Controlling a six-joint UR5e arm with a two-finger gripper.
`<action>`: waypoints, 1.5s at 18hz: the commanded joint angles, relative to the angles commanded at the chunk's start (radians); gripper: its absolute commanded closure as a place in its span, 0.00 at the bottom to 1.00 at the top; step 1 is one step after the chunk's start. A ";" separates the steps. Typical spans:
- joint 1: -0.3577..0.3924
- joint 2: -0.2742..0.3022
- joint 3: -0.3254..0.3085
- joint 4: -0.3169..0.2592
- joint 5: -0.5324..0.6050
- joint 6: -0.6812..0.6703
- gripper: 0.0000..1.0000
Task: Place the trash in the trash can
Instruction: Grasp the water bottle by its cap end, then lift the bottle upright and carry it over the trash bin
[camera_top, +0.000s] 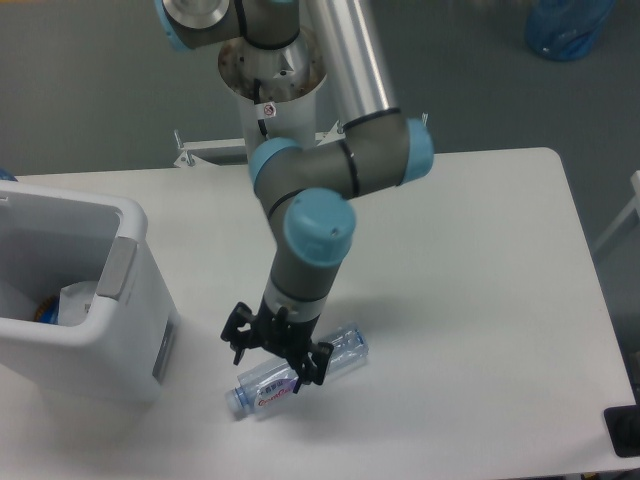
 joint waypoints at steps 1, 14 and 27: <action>-0.002 -0.009 0.005 0.002 0.000 0.000 0.00; -0.058 -0.100 0.035 0.011 0.118 -0.011 0.00; -0.063 -0.129 0.110 0.006 0.129 -0.052 0.56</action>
